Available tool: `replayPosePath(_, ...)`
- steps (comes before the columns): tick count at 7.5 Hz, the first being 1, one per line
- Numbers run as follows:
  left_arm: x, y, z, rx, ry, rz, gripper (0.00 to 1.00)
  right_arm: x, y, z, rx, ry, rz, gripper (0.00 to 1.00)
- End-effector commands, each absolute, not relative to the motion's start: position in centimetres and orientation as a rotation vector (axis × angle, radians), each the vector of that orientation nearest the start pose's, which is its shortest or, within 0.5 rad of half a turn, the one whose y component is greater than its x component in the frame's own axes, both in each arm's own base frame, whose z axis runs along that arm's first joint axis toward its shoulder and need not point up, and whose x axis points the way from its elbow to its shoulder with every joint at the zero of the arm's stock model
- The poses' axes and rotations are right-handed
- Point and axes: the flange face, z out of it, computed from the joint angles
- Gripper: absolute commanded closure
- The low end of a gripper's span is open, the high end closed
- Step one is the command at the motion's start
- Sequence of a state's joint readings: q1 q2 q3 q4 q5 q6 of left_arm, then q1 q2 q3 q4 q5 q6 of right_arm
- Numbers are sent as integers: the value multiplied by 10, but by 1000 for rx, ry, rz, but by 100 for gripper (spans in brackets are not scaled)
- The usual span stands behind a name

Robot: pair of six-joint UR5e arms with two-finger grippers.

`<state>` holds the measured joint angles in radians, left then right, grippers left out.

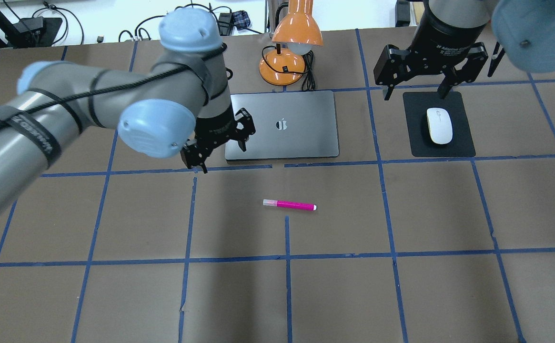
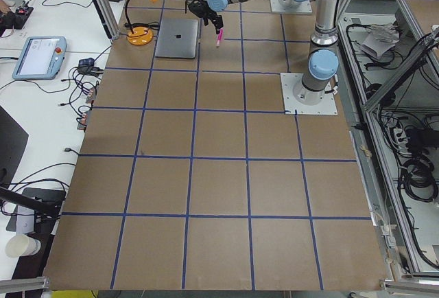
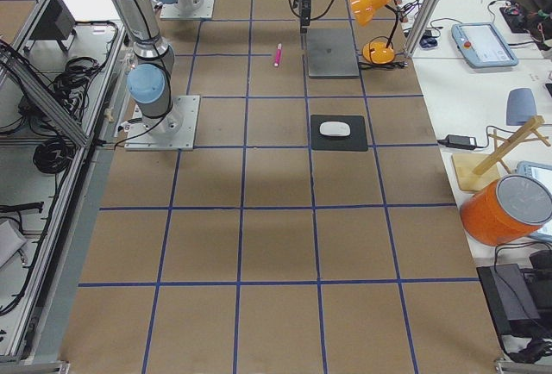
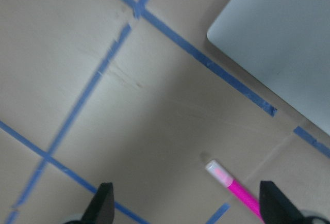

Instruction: Place pen and mouse around notebook

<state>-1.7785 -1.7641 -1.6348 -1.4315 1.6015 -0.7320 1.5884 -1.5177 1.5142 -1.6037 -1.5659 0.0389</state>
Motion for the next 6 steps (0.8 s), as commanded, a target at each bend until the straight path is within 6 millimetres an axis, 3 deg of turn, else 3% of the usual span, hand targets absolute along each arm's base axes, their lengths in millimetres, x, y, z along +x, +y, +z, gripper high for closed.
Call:
replayPosePath(1, -186, -527, 452, -442, 3039, 137, 0, 139, -519, 492, 32, 3153, -85, 0)
replayPosePath(2, -171, -538, 474, -271, 3073, 106, 0, 139, -519, 490, 49, 3151, -71, 0)
replayPosePath(4, -162, -548, 496, -203, 3050, 166, 0, 138, -522, 489, 54, 3152, -80, 0)
replayPosePath(6, -163, -547, 491, -203, 3053, 174, 0, 139, -522, 488, 54, 3150, -75, 0)
